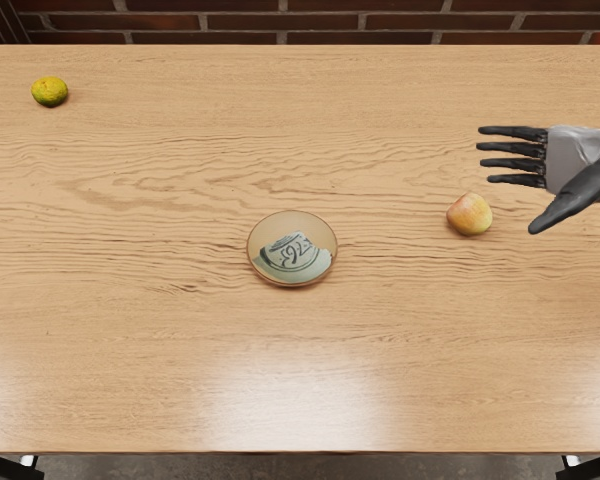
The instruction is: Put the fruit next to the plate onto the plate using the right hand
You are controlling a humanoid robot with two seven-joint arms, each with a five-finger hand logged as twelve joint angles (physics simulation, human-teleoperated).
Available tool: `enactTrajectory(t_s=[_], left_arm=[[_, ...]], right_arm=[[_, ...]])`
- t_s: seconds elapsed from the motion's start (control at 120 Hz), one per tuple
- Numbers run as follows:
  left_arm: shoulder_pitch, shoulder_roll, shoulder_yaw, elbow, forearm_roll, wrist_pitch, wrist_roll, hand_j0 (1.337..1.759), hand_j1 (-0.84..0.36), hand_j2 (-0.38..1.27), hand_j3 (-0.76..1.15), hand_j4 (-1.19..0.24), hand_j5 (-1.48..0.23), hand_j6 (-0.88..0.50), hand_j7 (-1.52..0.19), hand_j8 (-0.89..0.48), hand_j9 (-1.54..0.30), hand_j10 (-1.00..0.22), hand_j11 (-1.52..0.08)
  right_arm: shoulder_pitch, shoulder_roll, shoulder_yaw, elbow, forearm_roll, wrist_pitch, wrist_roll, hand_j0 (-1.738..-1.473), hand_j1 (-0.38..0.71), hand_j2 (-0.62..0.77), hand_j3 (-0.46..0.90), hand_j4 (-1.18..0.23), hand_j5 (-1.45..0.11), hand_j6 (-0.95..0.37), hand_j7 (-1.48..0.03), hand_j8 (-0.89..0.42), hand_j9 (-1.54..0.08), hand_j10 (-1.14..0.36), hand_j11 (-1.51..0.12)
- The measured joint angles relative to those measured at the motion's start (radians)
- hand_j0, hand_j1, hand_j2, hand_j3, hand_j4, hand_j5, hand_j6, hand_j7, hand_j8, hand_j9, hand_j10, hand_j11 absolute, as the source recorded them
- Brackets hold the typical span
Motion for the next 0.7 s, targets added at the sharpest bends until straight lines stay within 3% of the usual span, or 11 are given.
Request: enactTrajectory(t_s=[0.083, 0.217, 0.267, 0.308, 0.358, 0.417, 0.525, 0.7], left_arm=[[0.000, 0.000, 0.000, 0.000, 0.000, 0.000, 0.000, 1.657, 0.07, 0.05, 0.00, -0.23, -0.30, -0.23, -0.30, -0.23, -0.30, -0.23, -0.30], [0.000, 0.000, 0.000, 0.000, 0.000, 0.000, 0.000, 1.658, 0.07, 0.05, 0.00, -0.23, -0.30, -0.23, -0.30, -0.23, -0.30, -0.23, -0.30], [0.000, 0.000, 0.000, 0.000, 0.000, 0.000, 0.000, 1.658, 0.07, 0.05, 0.00, -0.23, -0.30, -0.23, -0.30, -0.23, -0.30, -0.23, -0.30], [0.000, 0.000, 0.000, 0.000, 0.000, 0.000, 0.000, 1.658, 0.07, 0.05, 0.00, -0.23, -0.30, -0.23, -0.30, -0.23, -0.30, -0.23, -0.30], [0.000, 0.000, 0.000, 0.000, 0.000, 0.000, 0.000, 1.658, 0.07, 0.05, 0.00, -0.23, -0.30, -0.23, -0.30, -0.23, -0.30, -0.23, -0.30], [0.000, 0.000, 0.000, 0.000, 0.000, 0.000, 0.000, 1.658, 0.07, 0.05, 0.00, -0.23, -0.30, -0.23, -0.30, -0.23, -0.30, -0.23, -0.30], [0.000, 0.000, 0.000, 0.000, 0.000, 0.000, 0.000, 1.658, 0.07, 0.05, 0.00, -0.23, -0.30, -0.23, -0.30, -0.23, -0.30, -0.23, -0.30], [0.000, 0.000, 0.000, 0.000, 0.000, 0.000, 0.000, 1.658, 0.07, 0.05, 0.00, -0.23, -0.30, -0.23, -0.30, -0.23, -0.30, -0.23, -0.30]], right_arm=[[0.019, 0.031, 0.000, 0.004, -0.032, 0.000, -0.027, -1.657, -0.31, -0.01, 0.00, -0.03, -0.04, -0.03, -0.04, -0.03, -0.04, -0.03, -0.04], [0.088, 0.066, 0.010, 0.006, -0.101, 0.000, -0.151, -1.658, -0.31, -0.01, 0.00, -0.03, -0.04, -0.03, -0.04, -0.03, -0.04, -0.03, -0.04], [0.132, 0.103, 0.013, 0.010, -0.209, 0.000, -0.193, -1.658, -0.31, -0.01, 0.00, -0.03, -0.04, -0.03, -0.04, -0.03, -0.04, -0.03, -0.04], [0.164, 0.157, 0.014, 0.015, -0.326, -0.008, -0.251, -1.658, -0.31, -0.01, 0.00, -0.03, -0.04, -0.03, -0.04, -0.03, -0.04, -0.03, -0.04], [0.189, 0.222, 0.012, 0.032, -0.465, -0.083, -0.315, -1.658, -0.31, -0.01, 0.00, -0.04, -0.04, -0.04, -0.04, -0.04, -0.04, -0.04, -0.04], [0.206, 0.283, 0.009, 0.056, -0.594, -0.200, -0.360, -1.658, -0.31, -0.01, 0.00, -0.04, -0.04, -0.04, -0.04, -0.04, -0.04, -0.03, -0.04], [0.203, 0.352, 0.004, 0.075, -0.733, -0.364, -0.399, -1.658, -0.31, -0.01, 0.00, -0.03, -0.04, -0.03, -0.04, -0.03, -0.04, -0.03, -0.04], [0.116, 0.429, -0.034, 0.070, -0.899, -0.600, -0.417, -1.658, -0.30, -0.01, 0.00, -0.04, -0.05, -0.04, -0.05, -0.04, -0.05, -0.04, -0.05]])
